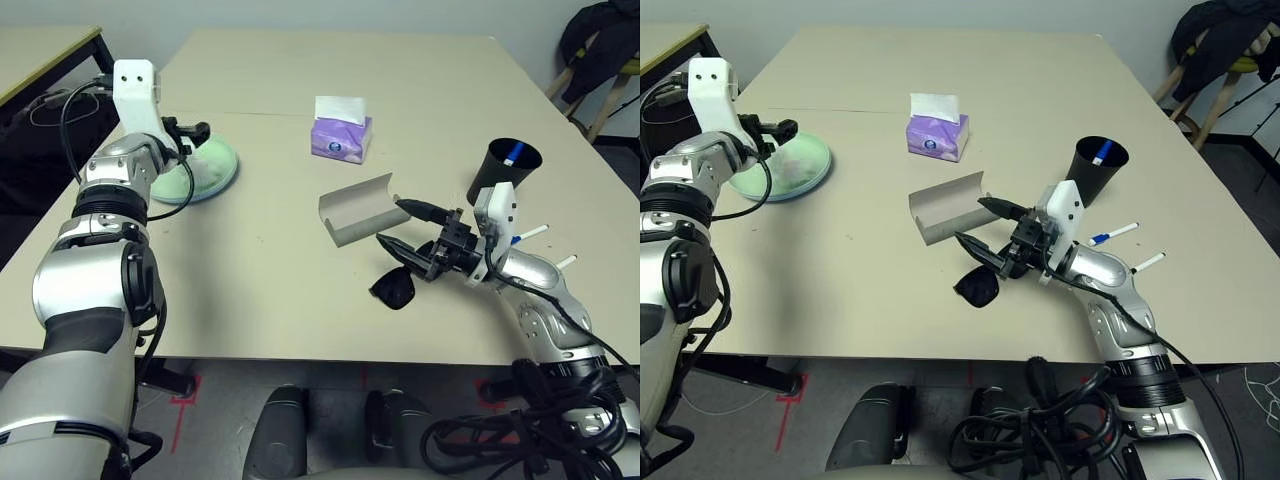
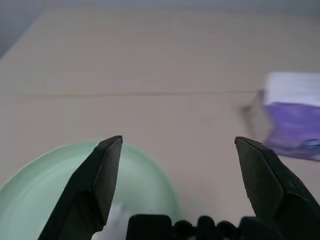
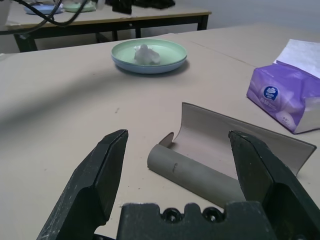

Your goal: Organize and tidy the items on the table.

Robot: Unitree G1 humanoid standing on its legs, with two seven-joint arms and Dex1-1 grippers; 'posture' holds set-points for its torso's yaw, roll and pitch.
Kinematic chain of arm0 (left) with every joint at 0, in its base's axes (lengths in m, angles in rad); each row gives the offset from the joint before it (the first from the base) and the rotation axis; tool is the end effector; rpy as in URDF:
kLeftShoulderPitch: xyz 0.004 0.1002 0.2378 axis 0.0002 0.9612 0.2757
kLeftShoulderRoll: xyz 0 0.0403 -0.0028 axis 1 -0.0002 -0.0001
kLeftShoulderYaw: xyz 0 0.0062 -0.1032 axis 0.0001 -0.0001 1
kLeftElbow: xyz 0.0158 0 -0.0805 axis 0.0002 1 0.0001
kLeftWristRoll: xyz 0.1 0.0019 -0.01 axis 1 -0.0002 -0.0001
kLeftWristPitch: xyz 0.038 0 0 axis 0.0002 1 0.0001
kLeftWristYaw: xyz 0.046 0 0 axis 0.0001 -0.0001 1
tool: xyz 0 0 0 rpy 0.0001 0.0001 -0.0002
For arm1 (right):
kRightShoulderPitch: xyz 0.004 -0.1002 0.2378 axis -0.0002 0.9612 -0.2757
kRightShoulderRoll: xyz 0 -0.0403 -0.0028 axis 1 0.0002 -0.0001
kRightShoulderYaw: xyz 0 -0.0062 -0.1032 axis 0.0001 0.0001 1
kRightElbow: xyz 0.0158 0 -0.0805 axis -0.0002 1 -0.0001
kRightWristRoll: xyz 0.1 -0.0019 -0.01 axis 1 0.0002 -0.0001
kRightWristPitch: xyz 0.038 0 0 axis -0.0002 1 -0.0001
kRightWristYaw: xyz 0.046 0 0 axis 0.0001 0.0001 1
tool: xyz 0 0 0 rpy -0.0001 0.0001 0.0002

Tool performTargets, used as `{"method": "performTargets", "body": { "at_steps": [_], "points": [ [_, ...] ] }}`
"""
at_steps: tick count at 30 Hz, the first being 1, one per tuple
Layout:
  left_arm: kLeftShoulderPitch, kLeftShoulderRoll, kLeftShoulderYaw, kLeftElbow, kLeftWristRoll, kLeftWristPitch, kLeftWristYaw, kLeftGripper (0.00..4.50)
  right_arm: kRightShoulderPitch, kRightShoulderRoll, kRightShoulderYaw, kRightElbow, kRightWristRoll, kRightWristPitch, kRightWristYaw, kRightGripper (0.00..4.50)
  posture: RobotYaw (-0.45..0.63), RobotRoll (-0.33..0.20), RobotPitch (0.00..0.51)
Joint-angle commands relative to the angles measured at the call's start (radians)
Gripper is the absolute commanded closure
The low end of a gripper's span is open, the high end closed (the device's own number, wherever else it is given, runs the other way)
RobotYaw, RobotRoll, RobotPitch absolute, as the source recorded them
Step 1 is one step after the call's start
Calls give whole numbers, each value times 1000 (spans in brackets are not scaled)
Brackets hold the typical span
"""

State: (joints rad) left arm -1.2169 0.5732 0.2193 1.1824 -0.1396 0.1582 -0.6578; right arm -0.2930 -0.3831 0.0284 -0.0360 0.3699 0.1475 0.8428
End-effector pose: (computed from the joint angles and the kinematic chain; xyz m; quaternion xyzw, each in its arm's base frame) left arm 0.3575 0.2735 0.2265 0.0042 0.0113 -0.1621 0.9867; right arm 0.2547 -0.1944 0.1195 -0.0440 -0.0666 0.4602 0.8842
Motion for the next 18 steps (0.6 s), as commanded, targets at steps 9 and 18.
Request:
{"method": "performTargets", "body": {
  "at_steps": [9,18],
  "points": [
    [380,-35,-119,-503,-139,-37,-647,43,-67,-58,25,-22,0,36,66,0,174,0,111],
    [545,-16,-211,-631,-131,-150,-826,43,-97,-90,21,-33,13,62,107,0,163,0,134]
  ]
}}
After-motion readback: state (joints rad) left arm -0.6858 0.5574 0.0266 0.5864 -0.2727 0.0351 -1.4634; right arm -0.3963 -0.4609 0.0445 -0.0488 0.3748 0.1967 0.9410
